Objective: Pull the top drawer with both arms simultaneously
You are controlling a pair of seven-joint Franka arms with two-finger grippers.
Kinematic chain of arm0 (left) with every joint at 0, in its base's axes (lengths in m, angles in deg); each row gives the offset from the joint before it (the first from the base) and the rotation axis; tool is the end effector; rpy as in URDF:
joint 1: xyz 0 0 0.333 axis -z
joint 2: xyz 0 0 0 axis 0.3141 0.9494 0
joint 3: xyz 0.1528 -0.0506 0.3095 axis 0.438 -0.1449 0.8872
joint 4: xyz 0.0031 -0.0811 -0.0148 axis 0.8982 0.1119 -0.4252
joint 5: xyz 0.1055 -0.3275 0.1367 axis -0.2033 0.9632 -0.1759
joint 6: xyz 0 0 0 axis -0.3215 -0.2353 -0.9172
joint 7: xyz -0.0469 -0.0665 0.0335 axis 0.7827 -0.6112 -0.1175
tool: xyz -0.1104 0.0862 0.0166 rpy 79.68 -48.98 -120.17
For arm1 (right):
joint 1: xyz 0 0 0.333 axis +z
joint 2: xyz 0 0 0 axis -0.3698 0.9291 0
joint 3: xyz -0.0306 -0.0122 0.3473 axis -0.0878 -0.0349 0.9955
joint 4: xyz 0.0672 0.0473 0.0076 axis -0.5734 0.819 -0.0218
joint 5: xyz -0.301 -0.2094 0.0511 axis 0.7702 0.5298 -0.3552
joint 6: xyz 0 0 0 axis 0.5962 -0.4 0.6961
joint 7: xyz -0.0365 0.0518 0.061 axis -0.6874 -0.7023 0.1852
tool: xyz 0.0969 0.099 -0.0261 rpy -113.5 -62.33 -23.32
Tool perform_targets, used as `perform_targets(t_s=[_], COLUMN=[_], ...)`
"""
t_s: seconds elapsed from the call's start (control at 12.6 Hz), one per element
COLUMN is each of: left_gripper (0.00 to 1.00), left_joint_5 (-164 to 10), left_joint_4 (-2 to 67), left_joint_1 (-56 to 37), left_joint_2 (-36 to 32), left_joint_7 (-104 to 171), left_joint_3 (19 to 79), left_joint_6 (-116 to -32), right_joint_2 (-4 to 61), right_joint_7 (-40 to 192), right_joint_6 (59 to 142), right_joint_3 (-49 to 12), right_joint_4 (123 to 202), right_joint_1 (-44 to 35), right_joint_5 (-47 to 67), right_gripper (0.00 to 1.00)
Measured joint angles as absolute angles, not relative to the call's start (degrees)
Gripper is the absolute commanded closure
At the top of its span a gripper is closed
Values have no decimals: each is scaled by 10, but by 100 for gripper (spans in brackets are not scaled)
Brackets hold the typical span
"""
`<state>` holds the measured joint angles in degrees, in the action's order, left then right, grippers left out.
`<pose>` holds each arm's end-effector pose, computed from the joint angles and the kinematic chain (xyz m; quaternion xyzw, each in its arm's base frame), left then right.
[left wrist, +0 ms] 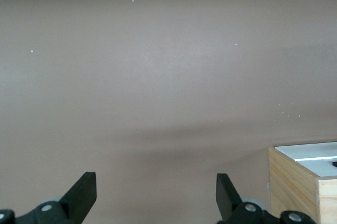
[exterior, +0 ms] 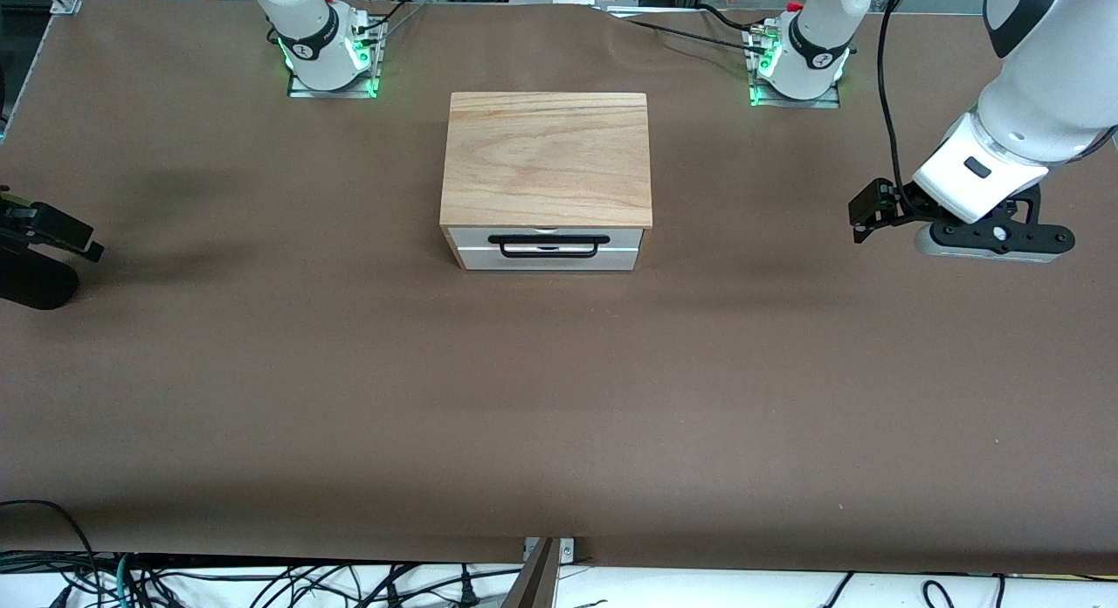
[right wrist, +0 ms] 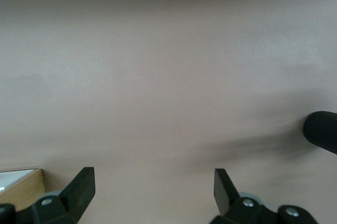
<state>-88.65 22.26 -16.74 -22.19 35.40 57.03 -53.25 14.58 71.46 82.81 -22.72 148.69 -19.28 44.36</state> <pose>0.5631 -0.1051 0.5864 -0.9993 0.0298 -0.0182 0.0145 0.5960 -0.0592 0.5878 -0.9979 0.0553 -0.0328 0.0061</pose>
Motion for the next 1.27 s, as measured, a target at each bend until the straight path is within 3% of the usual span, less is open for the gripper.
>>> perform_targets(t_s=[1.27], left_gripper=[0], left_joint_5=[-880], left_joint_4=[230], left_joint_1=[-170], left_joint_2=[-222], left_joint_7=[354], left_joint_3=[581], left_joint_6=[-499], right_joint_2=[146], right_joint_7=[715], right_joint_6=[828], right_joint_3=[-224], right_joint_4=[1487], right_joint_1=[-192], right_joint_5=[444], right_gripper=[0])
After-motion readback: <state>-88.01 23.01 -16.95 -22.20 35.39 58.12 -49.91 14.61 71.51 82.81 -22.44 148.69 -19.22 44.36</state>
